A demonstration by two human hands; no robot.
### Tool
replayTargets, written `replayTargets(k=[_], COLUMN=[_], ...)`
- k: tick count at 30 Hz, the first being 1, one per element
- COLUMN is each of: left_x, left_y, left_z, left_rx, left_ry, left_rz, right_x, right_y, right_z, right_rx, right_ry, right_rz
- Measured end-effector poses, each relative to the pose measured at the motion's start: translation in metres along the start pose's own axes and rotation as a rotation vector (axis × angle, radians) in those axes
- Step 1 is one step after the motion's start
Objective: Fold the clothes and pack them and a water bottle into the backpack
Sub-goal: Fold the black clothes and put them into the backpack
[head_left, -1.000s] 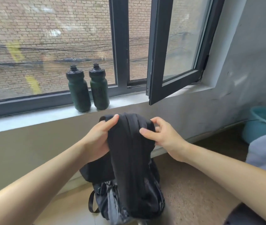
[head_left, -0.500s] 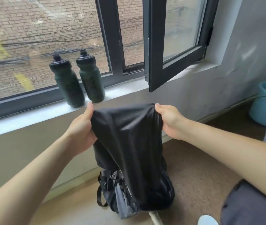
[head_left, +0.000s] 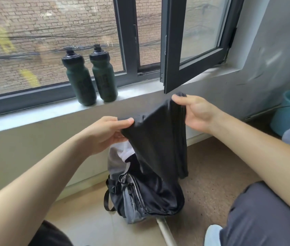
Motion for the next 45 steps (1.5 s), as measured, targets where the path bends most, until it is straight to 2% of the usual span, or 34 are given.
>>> replayTargets(k=[2, 5, 6, 8, 11, 14, 16, 18, 22, 26, 28, 30, 34, 39, 42, 45], left_x=[-0.003, -0.002, -0.002, -0.004, -0.009, -0.007, -0.005, -0.002, 0.005, -0.001, -0.006, -0.014, -0.023, -0.019, -0.012, -0.01], left_y=[-0.002, 0.002, 0.004, 0.006, 0.0, -0.009, -0.009, -0.01, -0.012, -0.015, -0.018, -0.019, -0.015, -0.034, -0.036, -0.031], left_z=[0.001, 0.001, 0.001, 0.003, 0.001, -0.008, -0.011, -0.011, -0.012, -0.011, -0.009, -0.007, -0.004, -0.003, 0.004, 0.012], left_rx=[0.007, -0.014, -0.02, -0.013, 0.059, 0.122, 0.155, 0.186, 0.348, 0.408, 0.43, 0.437, 0.306, 0.322, 0.312, 0.325], left_ry=[-0.097, -0.146, -0.163, -0.224, -0.286, -0.18, -0.148, -0.194, -0.31, -0.381, -0.389, -0.375, -0.293, -0.277, -0.217, -0.25], left_rz=[-0.082, -0.162, -0.182, -0.273, -0.359, -0.177, 0.066, 0.348, 0.835, 1.028, 1.054, 0.915, 0.262, -0.326, -0.487, -0.491], right_x=[-0.013, -0.03, -0.035, -0.04, -0.039, -0.027, -0.024, -0.018, 0.003, 0.006, 0.003, -0.003, -0.01, 0.003, 0.019, 0.026], right_y=[0.006, 0.009, 0.008, 0.006, 0.0, 0.001, -0.002, -0.002, -0.001, 0.002, 0.007, 0.008, 0.004, 0.01, 0.018, 0.023], right_z=[-0.004, -0.008, -0.009, -0.012, -0.01, -0.02, -0.025, -0.031, -0.041, -0.038, -0.035, -0.032, -0.029, -0.026, -0.025, -0.023], right_rx=[-0.103, -0.161, -0.151, -0.113, -0.074, -0.013, 0.012, -0.006, -0.148, -0.238, -0.263, -0.253, -0.134, -0.089, -0.086, -0.104], right_ry=[-0.02, -0.185, -0.241, -0.308, -0.217, -0.045, 0.045, 0.105, 0.089, -0.045, -0.102, -0.124, -0.105, -0.113, -0.105, -0.126], right_rz=[-0.343, -0.859, -0.898, -0.792, -0.494, -0.374, -0.434, -0.576, -1.138, -1.391, -1.433, -1.318, -0.691, -0.203, 0.018, 0.002])
Point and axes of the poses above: each hand's wrist, its own z-axis towards the middle knuckle, its own x-axis out of the palm, y = z × x, the point moved 6 cm from there along z, towards the middle knuckle, and after that the axes turned 3 degrees about -z, right-handed, at the moved point
